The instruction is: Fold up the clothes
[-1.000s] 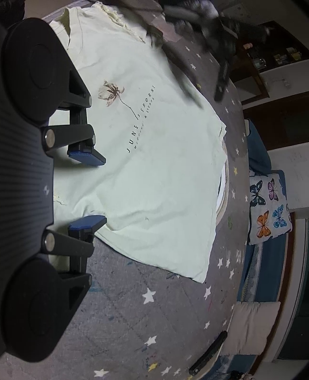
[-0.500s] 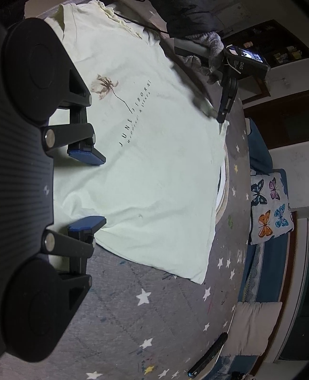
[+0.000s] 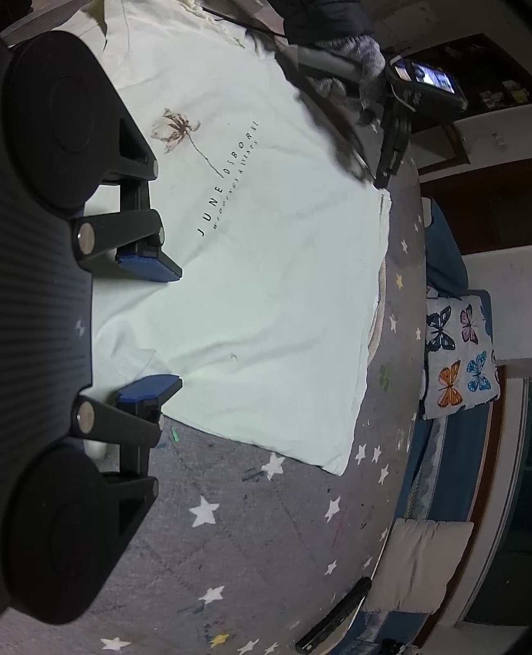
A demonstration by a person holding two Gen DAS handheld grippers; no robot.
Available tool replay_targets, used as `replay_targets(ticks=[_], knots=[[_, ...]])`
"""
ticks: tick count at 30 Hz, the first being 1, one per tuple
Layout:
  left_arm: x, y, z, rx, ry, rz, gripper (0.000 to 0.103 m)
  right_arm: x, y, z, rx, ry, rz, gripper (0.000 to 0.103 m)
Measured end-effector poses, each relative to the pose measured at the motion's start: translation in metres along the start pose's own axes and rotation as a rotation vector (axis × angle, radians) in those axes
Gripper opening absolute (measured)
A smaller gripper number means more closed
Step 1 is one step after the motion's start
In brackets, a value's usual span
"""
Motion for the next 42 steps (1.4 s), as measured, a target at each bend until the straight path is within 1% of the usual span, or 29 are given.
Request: replay_targets(ticks=[2,4,6,8,10,12,14,18,20,23,26,29,33,35,36,40,42], knots=[[-0.005,0.000,-0.017,-0.013,-0.002,0.026,0.045,0.000,0.000,-0.005,0.000,0.008,0.005,0.051],[-0.012,0.002,-0.035,-0.025,-0.007,0.059,0.046,-0.002,-0.005,-0.010,0.006,0.013,-0.001,0.052],[-0.024,0.006,-0.054,-0.033,-0.020,0.094,0.054,-0.004,-0.010,-0.015,0.016,0.016,-0.009,0.052],[-0.040,0.010,-0.073,-0.043,-0.042,0.122,0.056,-0.006,-0.017,-0.022,0.025,0.025,-0.031,0.054],[-0.060,0.016,-0.093,-0.058,-0.058,0.147,0.059,-0.008,-0.026,-0.029,0.029,0.037,-0.059,0.059],[-0.082,0.024,-0.114,-0.075,-0.075,0.172,0.068,-0.012,-0.035,-0.035,0.040,0.045,-0.079,0.059],[-0.105,0.034,-0.135,-0.093,-0.082,0.195,0.069,-0.017,-0.046,-0.040,0.059,0.048,-0.101,0.059],[-0.144,0.048,-0.170,-0.127,-0.077,0.198,0.073,-0.029,-0.074,-0.047,0.076,0.053,-0.185,0.061],[-0.161,0.056,-0.185,-0.136,-0.060,0.212,0.073,-0.035,-0.088,-0.048,0.089,0.051,-0.225,0.063],[-0.180,0.068,-0.203,-0.148,-0.032,0.226,0.076,-0.047,-0.106,-0.047,0.103,0.043,-0.273,0.063],[-0.197,0.082,-0.218,-0.151,0.011,0.273,0.076,-0.058,-0.119,-0.044,0.103,0.032,-0.303,0.063],[-0.216,0.091,-0.227,-0.132,0.041,0.382,0.078,-0.072,-0.131,-0.047,0.130,0.013,-0.326,0.064],[-0.217,0.088,-0.235,-0.093,0.078,0.431,0.082,-0.079,-0.137,-0.058,0.139,0.008,-0.349,0.064],[-0.217,0.086,-0.239,-0.073,0.097,0.453,0.082,-0.077,-0.132,-0.065,0.133,0.025,-0.324,0.064],[-0.213,0.083,-0.241,-0.066,0.107,0.438,0.082,-0.076,-0.127,-0.067,0.131,0.030,-0.296,0.064],[-0.206,0.084,-0.242,-0.095,0.116,0.380,0.082,-0.075,-0.105,-0.072,0.119,0.041,-0.183,0.064],[-0.212,0.089,-0.236,-0.102,0.093,0.403,0.082,-0.082,-0.098,-0.069,0.110,0.023,-0.156,0.064]])
Point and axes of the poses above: each gripper's, at about its wrist camera, not at the fingertips, and z roughly the way its jaws point, y to its right, x to its top, the point moved 10 cm from there along z, roughly the way its jaws point, and after that the axes turned 4 degrees about -x, right-handed, at the moved point
